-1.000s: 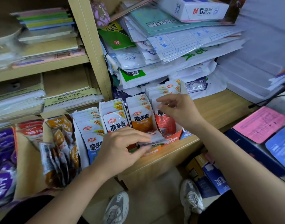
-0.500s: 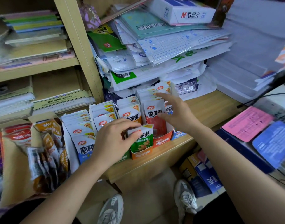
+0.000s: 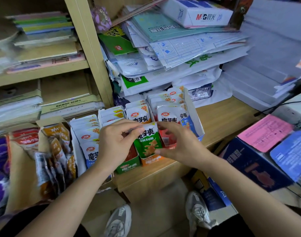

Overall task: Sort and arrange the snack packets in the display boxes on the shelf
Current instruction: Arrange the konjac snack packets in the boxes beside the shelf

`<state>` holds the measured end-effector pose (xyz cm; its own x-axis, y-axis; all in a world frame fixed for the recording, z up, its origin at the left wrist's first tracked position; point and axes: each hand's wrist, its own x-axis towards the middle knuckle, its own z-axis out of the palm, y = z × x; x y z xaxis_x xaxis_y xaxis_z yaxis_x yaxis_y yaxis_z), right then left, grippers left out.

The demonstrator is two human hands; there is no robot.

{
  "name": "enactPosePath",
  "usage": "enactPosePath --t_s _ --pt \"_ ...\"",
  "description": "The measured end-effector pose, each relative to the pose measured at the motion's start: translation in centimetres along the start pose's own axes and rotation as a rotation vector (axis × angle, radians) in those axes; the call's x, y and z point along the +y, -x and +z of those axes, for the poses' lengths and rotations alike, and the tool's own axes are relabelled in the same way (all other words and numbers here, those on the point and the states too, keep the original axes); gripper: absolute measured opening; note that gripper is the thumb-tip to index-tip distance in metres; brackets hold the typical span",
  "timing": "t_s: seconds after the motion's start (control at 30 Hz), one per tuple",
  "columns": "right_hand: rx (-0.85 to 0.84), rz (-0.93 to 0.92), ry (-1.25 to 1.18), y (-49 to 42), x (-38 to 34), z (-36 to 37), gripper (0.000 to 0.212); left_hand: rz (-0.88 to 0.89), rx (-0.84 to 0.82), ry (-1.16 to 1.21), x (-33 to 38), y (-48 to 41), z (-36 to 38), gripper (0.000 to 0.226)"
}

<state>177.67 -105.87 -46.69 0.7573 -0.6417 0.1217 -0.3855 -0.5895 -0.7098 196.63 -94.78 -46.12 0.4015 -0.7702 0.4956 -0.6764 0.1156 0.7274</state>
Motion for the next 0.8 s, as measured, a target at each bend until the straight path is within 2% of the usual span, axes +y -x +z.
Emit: enactPosePath --t_s 0.3,0.53,0.67,0.73,0.8 --pt "0.125 -0.024 0.118 0.0 1.6 3.4 0.080 0.023 -0.049 0.147 -0.1 1.0 -3.2 0.016" --pt "0.136 -0.027 0.141 0.0 2.1 3.6 0.077 -0.059 0.070 0.217 -1.3 0.7 -4.8 0.012" --pt "0.063 -0.015 0.033 -0.1 2.1 3.0 0.071 -0.153 0.107 0.322 -1.8 0.3 -4.9 0.014" --pt "0.045 0.045 -0.128 -0.1 1.9 2.1 0.070 -0.233 0.121 0.443 -1.6 0.0 -5.0 0.015" --pt "0.092 0.109 -0.359 0.0 1.2 1.0 0.064 -0.308 0.120 0.579 -1.6 -0.3 -5.3 0.038"
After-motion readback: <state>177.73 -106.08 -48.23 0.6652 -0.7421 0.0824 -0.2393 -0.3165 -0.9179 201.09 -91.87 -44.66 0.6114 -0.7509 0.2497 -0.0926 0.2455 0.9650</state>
